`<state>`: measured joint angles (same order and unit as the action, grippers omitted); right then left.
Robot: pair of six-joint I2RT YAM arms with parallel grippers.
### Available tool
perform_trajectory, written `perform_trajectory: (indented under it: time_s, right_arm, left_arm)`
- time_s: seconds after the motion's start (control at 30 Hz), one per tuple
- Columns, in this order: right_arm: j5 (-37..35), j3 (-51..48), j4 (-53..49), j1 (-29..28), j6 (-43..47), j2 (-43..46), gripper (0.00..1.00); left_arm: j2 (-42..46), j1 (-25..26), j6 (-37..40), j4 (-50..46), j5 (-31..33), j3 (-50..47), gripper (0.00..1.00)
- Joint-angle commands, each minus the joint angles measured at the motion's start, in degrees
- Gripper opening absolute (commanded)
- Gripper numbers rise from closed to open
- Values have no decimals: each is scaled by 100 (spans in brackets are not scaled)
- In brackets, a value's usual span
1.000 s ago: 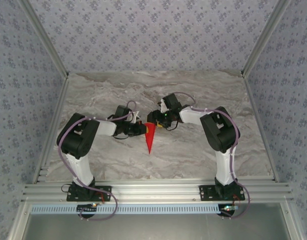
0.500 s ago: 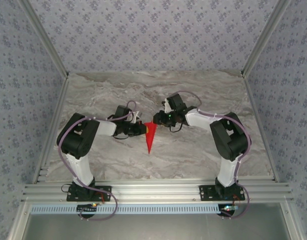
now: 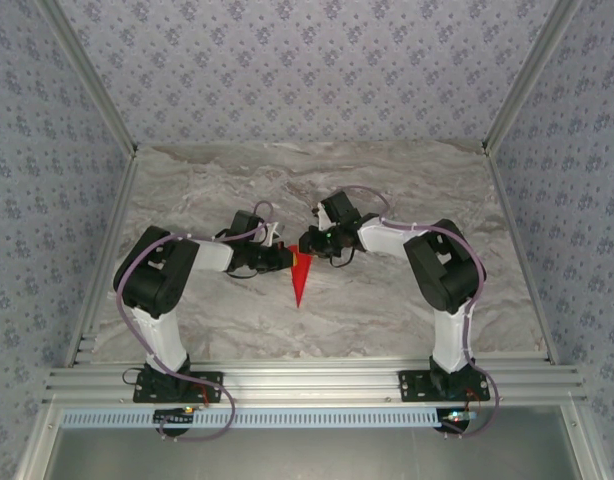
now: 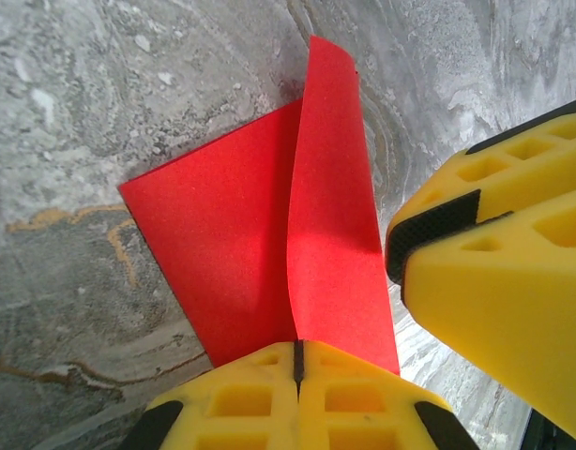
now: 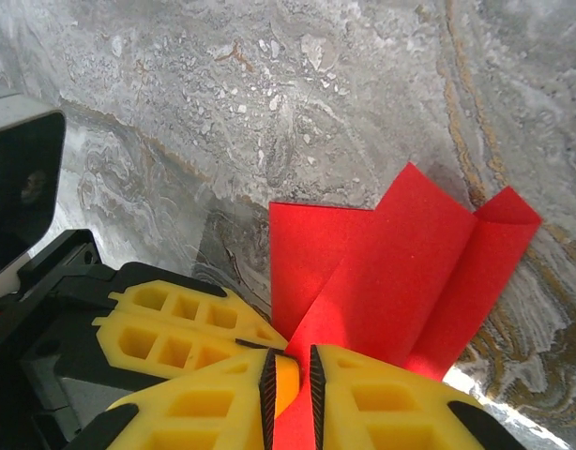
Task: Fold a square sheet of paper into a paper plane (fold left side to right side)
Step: Fold the wing for the fifth time at the center of the table.
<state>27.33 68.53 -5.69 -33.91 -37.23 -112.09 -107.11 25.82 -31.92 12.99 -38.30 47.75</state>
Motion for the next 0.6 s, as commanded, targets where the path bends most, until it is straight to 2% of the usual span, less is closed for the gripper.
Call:
perform_trajectory:
  time_s: [0.0, 0.57]
  right_arm:
    - [-26, 178, -96, -34, -1, -190, 21]
    - [-258, 99, -313, -15, 19, -329, 17]
  left_arm:
    - [-248, -60, 221, -161, 453, 110, 0]
    - [-372, -109, 204, -224, 587, 137, 0]
